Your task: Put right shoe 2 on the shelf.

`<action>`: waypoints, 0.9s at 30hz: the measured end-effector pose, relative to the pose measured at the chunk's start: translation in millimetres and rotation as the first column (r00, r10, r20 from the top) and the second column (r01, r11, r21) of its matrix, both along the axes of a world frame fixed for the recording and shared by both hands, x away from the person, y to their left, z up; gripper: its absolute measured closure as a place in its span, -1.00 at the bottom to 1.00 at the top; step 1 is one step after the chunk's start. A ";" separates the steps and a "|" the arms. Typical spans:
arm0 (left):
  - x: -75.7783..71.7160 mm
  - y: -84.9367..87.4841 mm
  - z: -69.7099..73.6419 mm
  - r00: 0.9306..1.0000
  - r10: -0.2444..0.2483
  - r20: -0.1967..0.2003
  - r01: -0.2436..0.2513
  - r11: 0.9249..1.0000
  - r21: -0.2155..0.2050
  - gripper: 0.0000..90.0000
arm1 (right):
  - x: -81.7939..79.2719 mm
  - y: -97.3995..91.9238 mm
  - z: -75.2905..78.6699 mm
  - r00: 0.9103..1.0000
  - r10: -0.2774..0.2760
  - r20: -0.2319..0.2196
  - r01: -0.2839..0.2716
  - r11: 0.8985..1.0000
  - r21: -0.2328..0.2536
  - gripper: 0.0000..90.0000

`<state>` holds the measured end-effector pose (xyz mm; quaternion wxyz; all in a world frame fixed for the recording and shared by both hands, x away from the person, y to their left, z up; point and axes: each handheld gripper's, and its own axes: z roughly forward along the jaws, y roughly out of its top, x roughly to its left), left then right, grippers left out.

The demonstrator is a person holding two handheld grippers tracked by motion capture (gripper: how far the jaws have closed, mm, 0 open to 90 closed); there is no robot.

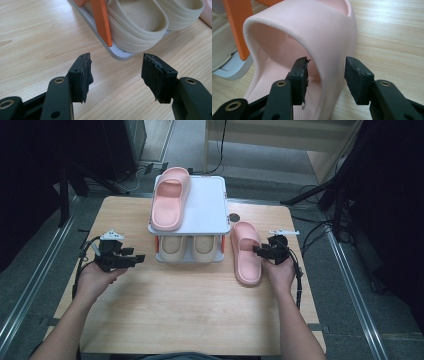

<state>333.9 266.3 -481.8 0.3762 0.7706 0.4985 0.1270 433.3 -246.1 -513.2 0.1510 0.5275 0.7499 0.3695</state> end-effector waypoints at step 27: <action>-12.9 8.0 -3.4 1.000 0.009 -0.005 -0.010 1.000 -0.005 -0.08 | 20.3 -2.9 5.2 0.993 -0.085 -0.076 0.085 0.996 -0.001 0.84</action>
